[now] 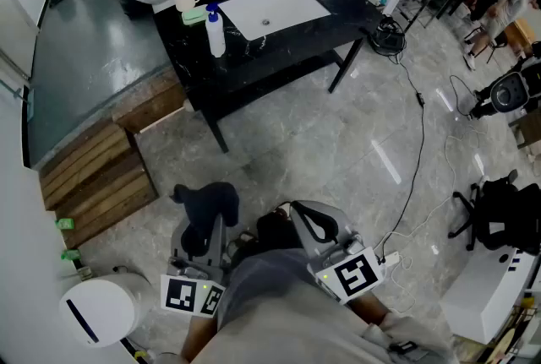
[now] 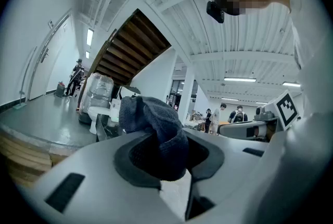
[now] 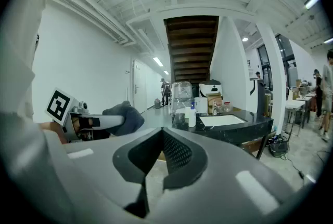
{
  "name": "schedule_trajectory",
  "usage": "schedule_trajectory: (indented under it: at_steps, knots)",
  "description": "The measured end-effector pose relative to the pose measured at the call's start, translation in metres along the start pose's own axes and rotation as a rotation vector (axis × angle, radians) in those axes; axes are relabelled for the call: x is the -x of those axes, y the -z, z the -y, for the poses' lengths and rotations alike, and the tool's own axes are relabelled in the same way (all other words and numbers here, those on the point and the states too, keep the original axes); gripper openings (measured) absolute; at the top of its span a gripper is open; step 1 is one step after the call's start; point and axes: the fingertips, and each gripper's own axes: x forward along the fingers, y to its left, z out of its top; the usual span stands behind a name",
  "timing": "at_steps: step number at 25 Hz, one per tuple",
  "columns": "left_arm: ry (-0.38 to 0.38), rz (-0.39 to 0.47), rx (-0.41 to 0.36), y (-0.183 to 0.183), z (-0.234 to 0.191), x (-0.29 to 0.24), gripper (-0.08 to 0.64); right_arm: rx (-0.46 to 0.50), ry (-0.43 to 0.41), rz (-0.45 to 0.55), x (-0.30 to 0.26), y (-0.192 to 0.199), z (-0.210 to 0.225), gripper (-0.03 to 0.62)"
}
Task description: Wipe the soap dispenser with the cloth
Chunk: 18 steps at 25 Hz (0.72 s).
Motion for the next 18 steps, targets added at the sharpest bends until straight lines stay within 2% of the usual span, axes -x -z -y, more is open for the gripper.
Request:
schedule_trajectory:
  at_steps: [11,18]
  knots:
    - [0.009,-0.004,0.022,0.0086,0.0017,0.0045,0.098,0.002,-0.007,-0.02,0.0032,0.007,-0.0014,0.0]
    - [0.003,-0.003,0.027,0.0087,-0.0016,0.0003,0.1,-0.041,-0.019,-0.011,-0.0011,0.0068,0.0038,0.0]
